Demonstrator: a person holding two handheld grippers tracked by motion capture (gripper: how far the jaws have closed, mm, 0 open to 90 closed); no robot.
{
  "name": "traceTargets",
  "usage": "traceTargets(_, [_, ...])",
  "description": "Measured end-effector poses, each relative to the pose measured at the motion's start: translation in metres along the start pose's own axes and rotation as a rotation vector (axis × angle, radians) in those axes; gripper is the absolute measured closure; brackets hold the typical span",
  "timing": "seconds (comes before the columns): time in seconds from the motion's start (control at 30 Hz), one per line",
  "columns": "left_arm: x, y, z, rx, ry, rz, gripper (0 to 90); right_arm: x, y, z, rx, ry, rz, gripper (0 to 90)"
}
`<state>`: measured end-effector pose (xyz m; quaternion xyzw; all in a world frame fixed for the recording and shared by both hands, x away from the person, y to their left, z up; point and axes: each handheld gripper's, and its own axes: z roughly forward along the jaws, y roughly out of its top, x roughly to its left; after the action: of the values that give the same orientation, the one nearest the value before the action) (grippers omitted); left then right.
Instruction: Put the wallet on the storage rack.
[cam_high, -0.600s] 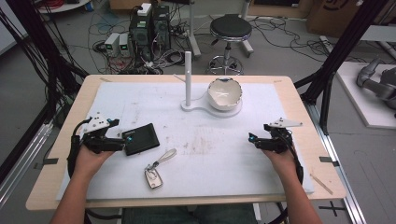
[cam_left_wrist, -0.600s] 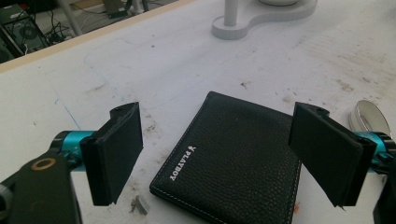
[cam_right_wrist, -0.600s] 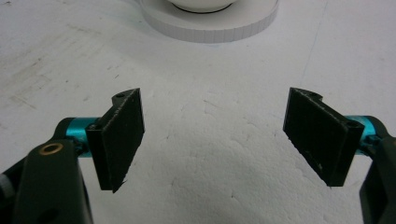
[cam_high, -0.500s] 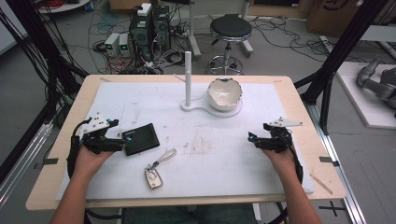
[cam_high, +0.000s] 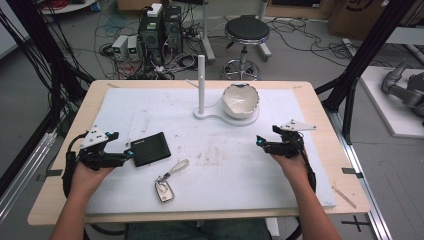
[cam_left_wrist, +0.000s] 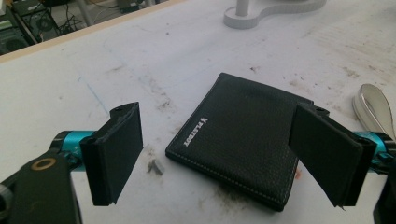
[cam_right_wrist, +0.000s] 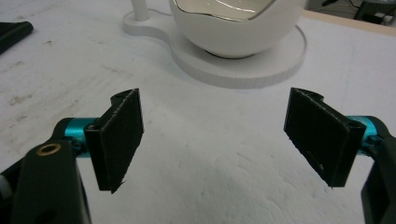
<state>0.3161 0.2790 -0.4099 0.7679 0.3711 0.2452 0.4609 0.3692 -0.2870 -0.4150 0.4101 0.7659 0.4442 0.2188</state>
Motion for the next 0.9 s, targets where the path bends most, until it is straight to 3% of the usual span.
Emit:
traceTargets(0.23, [0.001,-0.009,-0.018,0.007,0.03,-0.011,17.7,0.02,0.016,0.019,0.008,0.043,-0.036,20.1])
traceTargets(0.33, [0.001,-0.012,-0.025,0.007,0.038,-0.014,17.7,0.03,0.023,0.03,0.001,0.095,-0.029,20.1])
traceTargets(0.53, [-0.001,-0.02,-0.033,0.019,0.043,-0.013,17.7,0.051,0.037,0.049,0.011,0.125,-0.058,20.1])
traceTargets(0.9, [-0.002,-0.036,-0.057,0.033,0.08,-0.033,17.7,0.099,0.056,0.097,0.042,0.226,-0.087,19.8])
